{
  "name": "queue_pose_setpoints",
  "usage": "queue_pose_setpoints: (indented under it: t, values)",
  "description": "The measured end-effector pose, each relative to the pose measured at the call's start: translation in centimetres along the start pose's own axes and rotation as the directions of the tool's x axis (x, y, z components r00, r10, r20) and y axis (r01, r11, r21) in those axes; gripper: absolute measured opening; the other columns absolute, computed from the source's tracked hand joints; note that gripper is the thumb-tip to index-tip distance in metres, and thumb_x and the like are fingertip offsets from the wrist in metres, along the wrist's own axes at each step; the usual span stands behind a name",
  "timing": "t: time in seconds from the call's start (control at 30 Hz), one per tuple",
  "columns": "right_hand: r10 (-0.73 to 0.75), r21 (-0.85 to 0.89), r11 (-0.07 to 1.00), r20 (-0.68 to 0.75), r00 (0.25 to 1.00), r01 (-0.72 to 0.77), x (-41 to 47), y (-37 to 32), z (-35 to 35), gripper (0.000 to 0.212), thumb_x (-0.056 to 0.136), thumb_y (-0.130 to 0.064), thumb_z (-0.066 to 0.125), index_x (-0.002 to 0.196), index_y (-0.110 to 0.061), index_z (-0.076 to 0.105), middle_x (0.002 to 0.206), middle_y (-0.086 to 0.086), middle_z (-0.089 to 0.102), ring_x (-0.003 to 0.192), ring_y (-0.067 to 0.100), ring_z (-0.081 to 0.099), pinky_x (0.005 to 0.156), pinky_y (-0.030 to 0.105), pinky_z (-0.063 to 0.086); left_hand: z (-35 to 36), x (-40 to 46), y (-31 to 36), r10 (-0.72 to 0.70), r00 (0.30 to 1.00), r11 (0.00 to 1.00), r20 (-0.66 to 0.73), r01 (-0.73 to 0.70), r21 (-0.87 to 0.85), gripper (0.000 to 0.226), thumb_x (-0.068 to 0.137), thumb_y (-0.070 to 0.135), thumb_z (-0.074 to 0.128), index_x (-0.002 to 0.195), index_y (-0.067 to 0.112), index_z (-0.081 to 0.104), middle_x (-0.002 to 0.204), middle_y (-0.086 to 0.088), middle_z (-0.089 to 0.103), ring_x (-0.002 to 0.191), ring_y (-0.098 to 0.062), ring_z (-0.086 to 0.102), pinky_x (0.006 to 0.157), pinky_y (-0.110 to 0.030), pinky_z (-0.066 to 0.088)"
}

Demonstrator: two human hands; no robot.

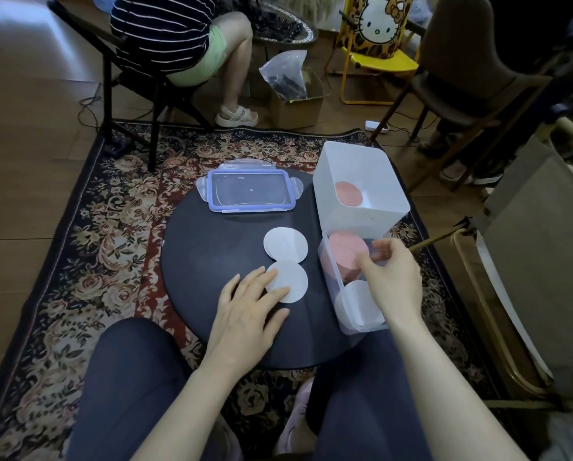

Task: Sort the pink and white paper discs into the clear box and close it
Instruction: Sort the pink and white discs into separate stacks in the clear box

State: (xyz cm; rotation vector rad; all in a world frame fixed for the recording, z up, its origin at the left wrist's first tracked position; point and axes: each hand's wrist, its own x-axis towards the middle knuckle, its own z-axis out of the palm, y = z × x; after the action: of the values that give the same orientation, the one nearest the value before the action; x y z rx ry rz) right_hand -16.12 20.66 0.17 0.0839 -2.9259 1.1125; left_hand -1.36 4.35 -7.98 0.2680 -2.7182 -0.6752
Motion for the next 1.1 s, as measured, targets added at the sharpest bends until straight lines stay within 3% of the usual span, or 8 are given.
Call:
queue_pose_setpoints:
  t: [0.17,0.3,0.5,0.6,0.7,0.87,0.97,1.1]
  values:
    - [-0.242,0.159,0.954,-0.087,0.966,0.253,-3.5,-1.7,-0.6,0.015,0.087,-0.014,0.063,0.098,-0.025,0.063,0.091,-0.007,0.058,0.071,0.008,0.051,0.067,0.025,0.038,-0.3,0.4,-0.2,-0.207,0.972,0.976,-0.11,0.197,-0.098,0.046,0.089,0.043,0.046,0.125,0.019,0.062,0.133,0.001,0.058,0.13,-0.018,0.046,0.109,-0.032,0.024]
    - [-0.399,0.239,0.903,0.16,0.903,0.356,-7.9,-2.6,1.5,0.02,0.087,-0.017,0.064,0.104,-0.028,0.064,0.093,-0.015,0.059,0.065,0.01,0.05,0.066,0.019,0.042,-0.7,0.7,-0.6,-0.326,0.935,0.913,-0.138,0.274,-0.304,0.043,0.087,0.033,0.056,0.126,0.017,0.06,0.129,0.006,0.059,0.128,-0.013,0.048,0.106,-0.024,0.026]
    - [-0.211,-0.11,0.956,0.382,0.9,0.271,-8.4,-2.8,5.3,0.063,0.092,-0.039,0.054,0.145,-0.024,0.025,0.149,-0.01,0.029,0.117,0.016,0.052,0.085,0.034,0.045,-1.4,0.4,-0.8,-0.366,0.927,0.862,-0.079,0.306,-0.404,0.041,0.088,0.018,0.065,0.129,0.018,0.058,0.133,0.007,0.057,0.131,-0.01,0.044,0.112,-0.033,0.028]
    - [-0.175,-0.139,0.961,0.36,0.916,0.238,-8.3,-3.3,6.3,0.066,0.09,-0.037,0.059,0.144,-0.023,0.024,0.141,-0.005,0.031,0.109,0.023,0.056,0.077,0.037,0.045,-1.6,0.4,-0.7,-0.378,0.924,0.842,-0.051,0.32,-0.435,0.043,0.086,0.029,0.061,0.128,0.019,0.059,0.132,0.008,0.058,0.131,-0.008,0.044,0.112,-0.039,0.031]
    - [-0.16,0.136,0.983,0.338,0.927,0.12,-8.1,-3.6,7.0,0.045,0.088,-0.019,0.06,0.129,-0.023,0.043,0.128,-0.005,0.047,0.106,0.019,0.055,0.081,0.033,0.044,-2.0,0.5,-0.6,-0.419,0.908,0.776,0.0,0.359,-0.519,0.043,0.088,0.032,0.066,0.129,0.022,0.059,0.13,0.012,0.059,0.127,-0.009,0.048,0.11,-0.037,0.035]
    - [-0.192,0.433,0.901,0.412,0.891,-0.005,-8.0,-4.2,7.9,0.016,0.089,-0.004,0.05,0.091,-0.019,0.057,0.07,-0.009,0.056,0.063,0.011,0.048,0.062,0.024,0.038,-3.1,0.6,-0.6,-0.524,0.846,0.433,0.096,0.362,-0.825,0.034,0.089,0.005,0.067,0.119,0.021,0.062,0.113,0.009,0.07,0.103,-0.006,0.066,0.088,-0.023,0.051]
    - [-0.269,0.403,0.905,0.298,0.916,0.135,-7.6,-4.5,7.9,0.012,0.092,-0.017,0.056,0.102,-0.023,0.059,0.097,-0.007,0.059,0.073,0.006,0.053,0.072,0.027,0.044,-3.9,0.8,-0.8,-0.595,0.792,0.255,0.136,0.347,-0.903,0.017,0.09,-0.002,0.061,0.099,0.012,0.063,0.097,-0.005,0.071,0.075,-0.018,0.07,0.061,-0.028,0.058]
    - [-0.274,-0.102,0.939,0.353,0.894,0.328,-6.6,-4.4,7.4,0.041,0.097,-0.036,0.046,0.135,-0.02,0.041,0.139,-0.005,0.036,0.102,0.022,0.059,0.077,0.036,0.044,-4.8,1.4,-1.0,-0.658,0.722,0.056,0.213,0.329,-0.943,0.004,0.095,0.008,0.057,0.094,0.005,0.055,0.095,-0.011,0.063,0.063,-0.025,0.071,0.062,-0.04,0.059]
